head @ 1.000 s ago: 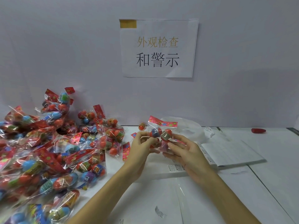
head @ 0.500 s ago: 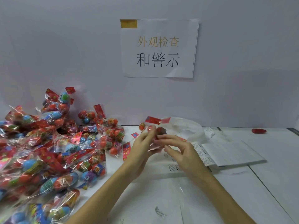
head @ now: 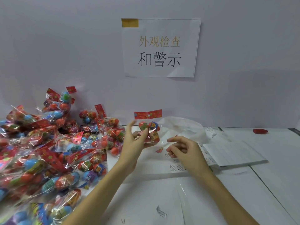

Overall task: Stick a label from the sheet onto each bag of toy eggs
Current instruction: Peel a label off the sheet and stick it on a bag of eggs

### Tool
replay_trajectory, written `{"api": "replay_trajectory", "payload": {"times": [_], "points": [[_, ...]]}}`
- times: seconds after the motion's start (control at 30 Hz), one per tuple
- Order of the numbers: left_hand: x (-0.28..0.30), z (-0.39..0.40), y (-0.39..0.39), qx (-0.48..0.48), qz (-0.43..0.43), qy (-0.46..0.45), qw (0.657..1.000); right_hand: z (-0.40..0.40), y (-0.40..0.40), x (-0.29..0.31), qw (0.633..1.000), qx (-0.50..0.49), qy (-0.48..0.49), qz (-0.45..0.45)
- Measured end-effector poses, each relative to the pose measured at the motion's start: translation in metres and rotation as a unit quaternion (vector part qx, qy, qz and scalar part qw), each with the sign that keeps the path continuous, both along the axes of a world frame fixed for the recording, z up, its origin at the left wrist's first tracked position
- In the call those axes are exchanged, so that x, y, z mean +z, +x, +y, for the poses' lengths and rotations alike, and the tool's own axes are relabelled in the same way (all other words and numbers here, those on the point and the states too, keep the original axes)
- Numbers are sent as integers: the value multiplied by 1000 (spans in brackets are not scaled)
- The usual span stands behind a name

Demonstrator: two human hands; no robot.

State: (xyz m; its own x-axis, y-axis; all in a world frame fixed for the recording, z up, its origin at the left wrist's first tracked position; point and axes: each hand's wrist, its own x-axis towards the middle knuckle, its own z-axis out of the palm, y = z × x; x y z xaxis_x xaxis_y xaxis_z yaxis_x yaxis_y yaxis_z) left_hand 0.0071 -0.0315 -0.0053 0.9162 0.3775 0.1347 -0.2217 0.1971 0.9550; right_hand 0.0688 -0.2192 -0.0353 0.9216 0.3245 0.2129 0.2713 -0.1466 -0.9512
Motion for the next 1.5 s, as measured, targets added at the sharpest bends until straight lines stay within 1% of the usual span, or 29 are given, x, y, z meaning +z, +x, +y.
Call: {"api": "replay_trajectory", "payload": {"times": [0.03, 0.07, 0.1, 0.17, 0.2, 0.23, 0.27, 0.37, 0.47, 0.53, 0.57, 0.6, 0.67, 0.73, 0.8, 0.87, 0.97, 1.07, 1.2, 1.33, 1.5], "points": [[-3, 2, 0, 30, -10, 52, 998, -2, 1, -2, 997, -17, -72, -32], [-6, 4, 0, 56, -20, 126, 990, -5, 3, -5, 988, -6, -143, -59], [-9, 5, 1, 82, -24, 209, 974, -9, 4, -7, 975, 30, -207, -74], [-13, 6, 3, 123, -28, 362, 923, -15, 4, -10, 947, 101, -293, -86], [-14, 6, 4, 130, -29, 410, 902, -15, 4, -12, 939, 120, -309, -93], [-16, 5, 4, 129, -22, 436, 890, -14, 4, -14, 937, 126, -308, -104], [-16, 2, 4, 118, -7, 449, 886, -12, 4, -16, 939, 120, -300, -119], [-20, -5, 4, 69, 22, 504, 861, -6, 6, -20, 949, 70, -272, -144], [-24, -2, 3, -33, -2, 552, 833, -7, 8, -20, 960, 54, -241, -131], [-27, 4, 3, -109, -14, 581, 806, -8, 9, -19, 963, 48, -231, -131], [-29, 7, 4, -132, -14, 594, 793, -9, 10, -16, 963, 42, -232, -131], [-31, 10, 5, -144, -14, 598, 789, -11, 11, -13, 961, 39, -238, -132], [-34, 14, 8, -145, -5, 573, 807, -18, 13, -8, 956, 48, -263, -122], [-36, 15, 11, -131, 1, 553, 823, -27, 14, -6, 947, 78, -296, -94], [-37, 16, 13, -118, -8, 557, 822, -33, 12, -6, 939, 107, -318, -71], [-36, 18, 15, -122, -9, 564, 816, -31, 8, -5, 937, 106, -320, -90], [-35, 20, 15, -133, -14, 555, 821, -24, 5, -5, 943, 75, -299, -125], [-35, 19, 17, -138, -27, 552, 822, -21, 3, -4, 944, 72, -285, -147], [-36, 22, 19, -140, -15, 542, 829, -22, 2, -2, 949, 75, -272, -144], [-38, 23, 20, -144, -3, 516, 844, -21, -1, 0, 961, 78, -233, -130], [-38, 23, 21, -147, 2, 512, 846, -20, -5, 7, 967, 91, -199, -133]]}}
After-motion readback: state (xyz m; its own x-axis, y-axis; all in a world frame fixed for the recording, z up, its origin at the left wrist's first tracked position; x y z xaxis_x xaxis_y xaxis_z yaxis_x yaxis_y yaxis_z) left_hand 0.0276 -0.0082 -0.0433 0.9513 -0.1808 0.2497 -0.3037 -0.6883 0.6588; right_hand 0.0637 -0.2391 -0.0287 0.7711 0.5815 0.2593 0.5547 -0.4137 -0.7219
